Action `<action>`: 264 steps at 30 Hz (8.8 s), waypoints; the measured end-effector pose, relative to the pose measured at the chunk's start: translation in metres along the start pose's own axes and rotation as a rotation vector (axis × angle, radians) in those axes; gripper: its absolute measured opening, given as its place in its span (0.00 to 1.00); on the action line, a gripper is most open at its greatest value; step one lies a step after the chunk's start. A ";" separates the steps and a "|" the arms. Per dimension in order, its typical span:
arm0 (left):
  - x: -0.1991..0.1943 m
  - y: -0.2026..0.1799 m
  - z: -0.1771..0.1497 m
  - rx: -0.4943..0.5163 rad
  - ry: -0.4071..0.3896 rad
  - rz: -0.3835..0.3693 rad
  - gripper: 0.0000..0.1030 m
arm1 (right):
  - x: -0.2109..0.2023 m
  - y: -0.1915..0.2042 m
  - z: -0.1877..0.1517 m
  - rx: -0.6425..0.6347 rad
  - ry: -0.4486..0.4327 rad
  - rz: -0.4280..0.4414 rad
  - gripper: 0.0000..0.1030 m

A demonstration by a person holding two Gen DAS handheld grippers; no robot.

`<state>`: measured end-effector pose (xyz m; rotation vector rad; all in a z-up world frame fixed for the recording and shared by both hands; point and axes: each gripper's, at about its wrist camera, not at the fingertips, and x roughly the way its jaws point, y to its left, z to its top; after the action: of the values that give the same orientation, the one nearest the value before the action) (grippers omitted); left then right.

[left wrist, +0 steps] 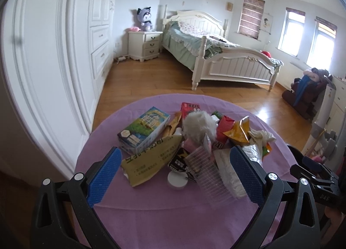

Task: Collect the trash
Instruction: 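Grasp the blue milk carton with the left gripper while the right gripper grasps a white fluffy item, then carry both items to the black bin and open both grippers to drop them, then grasp the tan paper wrapper with the left gripper while the right grasps a clear bag, then carry the tan wrapper and clear bag to the bin and release both, then return both tools to the table above the remaining trash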

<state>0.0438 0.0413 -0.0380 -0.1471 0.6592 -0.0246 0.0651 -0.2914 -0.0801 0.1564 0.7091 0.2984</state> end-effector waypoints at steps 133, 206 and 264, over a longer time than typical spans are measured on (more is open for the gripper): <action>0.052 -0.092 0.028 0.201 0.057 -0.251 0.88 | 0.017 -0.062 0.028 0.086 0.099 0.262 0.73; 0.105 -0.228 0.021 0.285 0.147 -0.511 0.14 | -0.024 -0.119 0.017 0.086 -0.064 0.019 0.14; 0.047 -0.181 -0.058 0.244 0.075 -0.265 0.89 | 0.002 -0.134 0.010 0.209 0.036 0.029 0.82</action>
<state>0.0502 -0.1487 -0.0859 0.0025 0.7024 -0.3653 0.1024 -0.4179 -0.1062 0.3612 0.7739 0.2546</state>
